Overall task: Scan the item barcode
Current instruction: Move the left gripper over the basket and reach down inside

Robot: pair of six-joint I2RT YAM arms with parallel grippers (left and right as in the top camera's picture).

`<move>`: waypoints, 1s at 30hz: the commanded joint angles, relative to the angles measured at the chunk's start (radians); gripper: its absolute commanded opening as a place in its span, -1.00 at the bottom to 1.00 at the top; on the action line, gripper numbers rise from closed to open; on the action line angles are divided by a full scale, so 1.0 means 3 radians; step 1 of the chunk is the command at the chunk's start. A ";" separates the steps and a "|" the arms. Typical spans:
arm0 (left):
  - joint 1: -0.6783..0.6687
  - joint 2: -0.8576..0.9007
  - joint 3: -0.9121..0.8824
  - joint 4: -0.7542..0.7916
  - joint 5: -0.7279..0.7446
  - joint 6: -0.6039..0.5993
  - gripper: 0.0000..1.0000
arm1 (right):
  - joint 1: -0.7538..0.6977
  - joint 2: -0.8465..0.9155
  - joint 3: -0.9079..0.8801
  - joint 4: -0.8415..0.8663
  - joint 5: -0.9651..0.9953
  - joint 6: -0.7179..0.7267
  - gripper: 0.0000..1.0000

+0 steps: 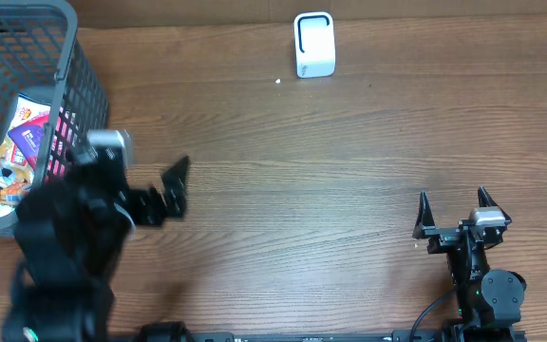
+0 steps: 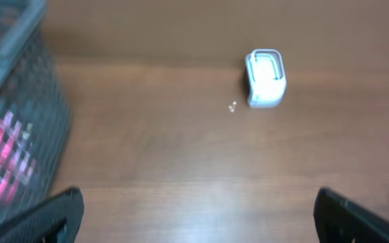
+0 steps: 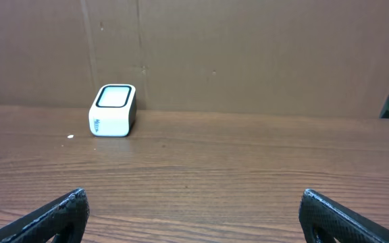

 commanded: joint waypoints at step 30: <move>0.2488 0.2591 0.2969 -0.0982 -0.0113 -0.1266 1.00 | -0.0003 -0.0036 -0.0036 0.0022 0.0019 0.0018 1.00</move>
